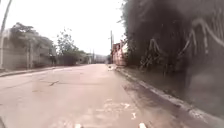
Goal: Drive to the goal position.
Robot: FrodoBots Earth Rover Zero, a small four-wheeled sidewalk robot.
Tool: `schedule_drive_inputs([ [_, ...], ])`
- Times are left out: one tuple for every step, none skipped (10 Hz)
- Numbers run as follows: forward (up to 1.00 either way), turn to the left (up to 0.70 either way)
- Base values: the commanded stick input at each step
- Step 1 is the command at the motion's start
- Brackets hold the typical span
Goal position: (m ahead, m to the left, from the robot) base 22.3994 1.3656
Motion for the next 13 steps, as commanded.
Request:
schedule_drive_inputs([
  [0.85,0.0],
  [0.85,0.0],
  [0.85,0.0],
  [0.85,0.0],
  [0.85,0.0],
  [0.85,0.0],
  [0.85,0.0],
  [0.85,0.0],
  [0.85,0.0],
  [0.85,0.0],
  [0.85,0.0],
  [0.85,0.0],
  [0.85,0.0],
])
